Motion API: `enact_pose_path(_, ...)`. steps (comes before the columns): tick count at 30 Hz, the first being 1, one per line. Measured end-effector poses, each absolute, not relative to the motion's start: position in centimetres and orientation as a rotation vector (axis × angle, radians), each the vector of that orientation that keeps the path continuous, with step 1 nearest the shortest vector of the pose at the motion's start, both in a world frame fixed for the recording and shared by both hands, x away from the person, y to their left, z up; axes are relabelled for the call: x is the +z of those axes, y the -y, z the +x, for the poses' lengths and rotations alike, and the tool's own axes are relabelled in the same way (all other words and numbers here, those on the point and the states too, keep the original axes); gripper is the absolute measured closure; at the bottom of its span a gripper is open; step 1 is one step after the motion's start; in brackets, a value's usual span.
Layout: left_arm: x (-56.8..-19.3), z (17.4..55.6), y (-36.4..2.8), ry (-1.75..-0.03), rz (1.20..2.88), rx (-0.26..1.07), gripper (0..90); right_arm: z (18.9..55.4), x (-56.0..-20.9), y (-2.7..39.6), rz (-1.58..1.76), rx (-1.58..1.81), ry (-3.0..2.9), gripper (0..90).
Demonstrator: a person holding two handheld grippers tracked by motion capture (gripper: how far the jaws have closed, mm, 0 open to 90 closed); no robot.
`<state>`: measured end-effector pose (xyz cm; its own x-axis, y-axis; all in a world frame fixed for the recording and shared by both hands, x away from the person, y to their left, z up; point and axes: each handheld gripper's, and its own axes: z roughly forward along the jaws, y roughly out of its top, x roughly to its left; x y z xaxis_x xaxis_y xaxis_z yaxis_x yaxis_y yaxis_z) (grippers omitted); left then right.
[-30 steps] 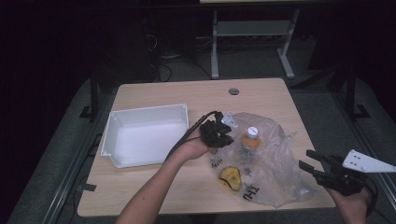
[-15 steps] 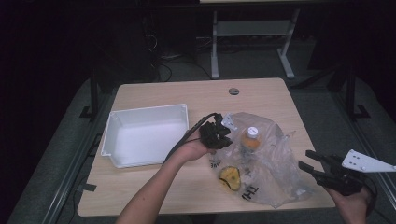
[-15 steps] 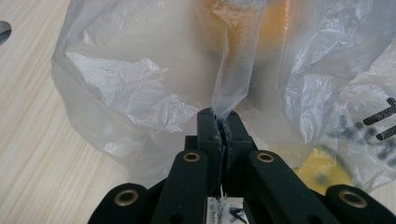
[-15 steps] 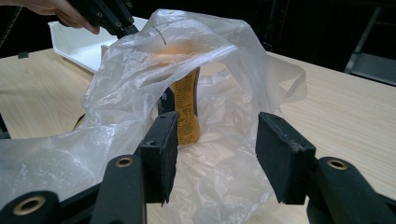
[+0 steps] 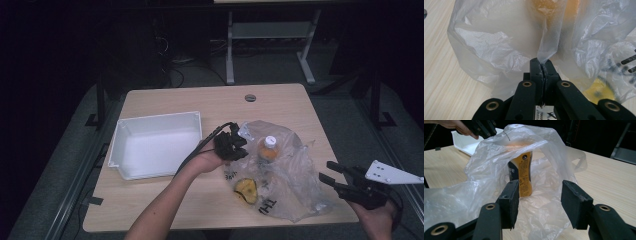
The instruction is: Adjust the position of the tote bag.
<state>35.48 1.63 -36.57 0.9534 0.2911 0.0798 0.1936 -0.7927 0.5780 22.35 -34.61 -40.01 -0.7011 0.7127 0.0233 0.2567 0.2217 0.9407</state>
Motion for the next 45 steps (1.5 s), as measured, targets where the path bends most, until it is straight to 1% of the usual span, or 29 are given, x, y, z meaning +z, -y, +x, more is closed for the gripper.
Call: enact_pose_path(45,-37.57,35.41,-1.90,-0.347,2.544,0.220,89.0,22.34,-40.04,34.52,0.906,1.484,-2.098,47.6)
